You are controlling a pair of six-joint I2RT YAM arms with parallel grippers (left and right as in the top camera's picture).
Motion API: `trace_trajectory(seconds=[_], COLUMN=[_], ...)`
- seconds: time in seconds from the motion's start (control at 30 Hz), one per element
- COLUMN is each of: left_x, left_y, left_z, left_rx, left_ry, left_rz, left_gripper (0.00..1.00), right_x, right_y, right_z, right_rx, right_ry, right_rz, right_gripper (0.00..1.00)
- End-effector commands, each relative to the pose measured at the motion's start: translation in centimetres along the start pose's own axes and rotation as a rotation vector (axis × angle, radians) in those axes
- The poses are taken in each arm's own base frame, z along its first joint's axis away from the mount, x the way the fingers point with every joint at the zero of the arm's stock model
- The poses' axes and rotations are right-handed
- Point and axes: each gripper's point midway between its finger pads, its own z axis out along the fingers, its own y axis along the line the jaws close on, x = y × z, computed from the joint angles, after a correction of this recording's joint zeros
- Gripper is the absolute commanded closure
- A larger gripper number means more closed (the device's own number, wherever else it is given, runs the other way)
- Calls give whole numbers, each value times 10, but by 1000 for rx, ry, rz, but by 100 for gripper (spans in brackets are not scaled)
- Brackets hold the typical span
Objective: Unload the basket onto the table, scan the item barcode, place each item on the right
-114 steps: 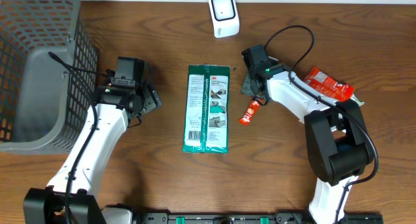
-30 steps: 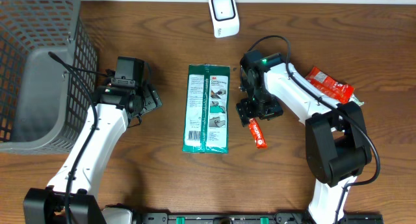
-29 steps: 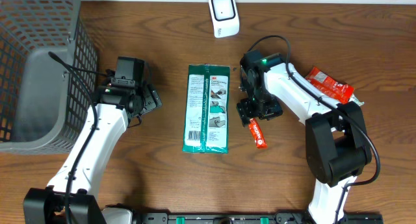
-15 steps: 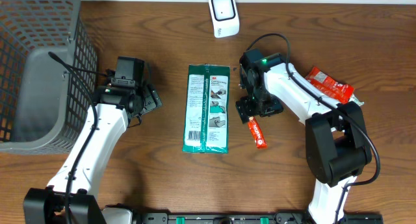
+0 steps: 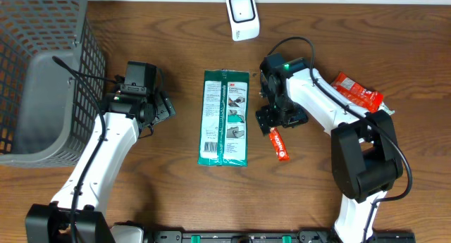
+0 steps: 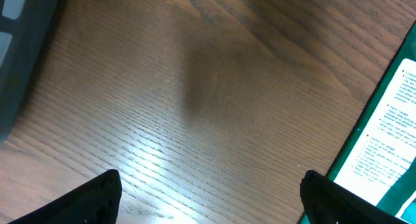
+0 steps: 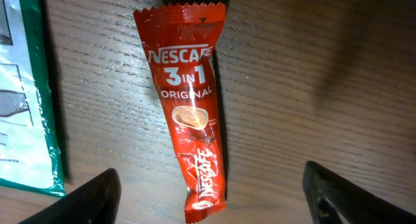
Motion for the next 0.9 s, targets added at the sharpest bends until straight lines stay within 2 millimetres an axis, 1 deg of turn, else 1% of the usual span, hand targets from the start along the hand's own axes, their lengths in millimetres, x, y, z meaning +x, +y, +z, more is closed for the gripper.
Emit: trace_trajectory(seconds=[0.0, 0.03, 0.07, 0.1, 0.17, 0.2, 0.23, 0.27, 0.37, 0.43, 0.53, 0.6, 0.63, 0.67, 0.8, 0.87], left_x=[-3, -3, -3, -3, -3, -3, -3, -3, -3, -3, -3, -3, -3, -3, -3, -3], left_y=[1, 1, 0, 1, 1, 1, 1, 1, 1, 1, 1, 1, 1, 1, 1, 1], left_z=[-1, -1, -1, -1, -1, -1, -1, -1, -1, -1, -1, -1, -1, -1, -1, -1], left_rx=[-5, -5, -4, -5, -5, -5, -5, -5, -5, -5, -5, -5, -5, -5, -5, -5], left_ry=[-5, -5, -5, -4, -4, -4, -4, -4, -5, -5, -5, -5, -5, -5, -5, -4], left_rz=[-5, -5, -5, -5, -5, -5, -5, -5, -5, -5, -5, -5, -5, -5, -5, -5], left_gripper=[11, 11, 11, 11, 11, 11, 11, 11, 11, 11, 11, 11, 11, 11, 11, 11], right_x=[2, 4, 6, 10, 11, 12, 14, 16, 19, 21, 24, 26, 28, 30, 35, 34], right_y=[1, 0, -1, 2, 8, 14, 16, 19, 21, 21, 19, 18, 17, 16, 15, 15], right_z=[-2, -2, -4, -7, -13, -21, -27, -40, -57, -64, -71, -68, -62, -58, -42, -39], right_rx=[10, 14, 13, -4, -36, -55, -56, -58, -53, -48, -42, -47, -49, -49, -47, -47], right_ry=[-3, 4, 10, 22, 8, -12, -27, -68, -142, -198, -284, -317, -318, -310, -281, -287], right_rz=[-11, -10, -8, -8, -31, -58, -65, -79, -95, -103, -99, -97, -90, -84, -94, -94], right_gripper=[3, 4, 8, 13, 22, 26, 27, 27, 27, 27, 24, 12, 5, 1, 1, 2])
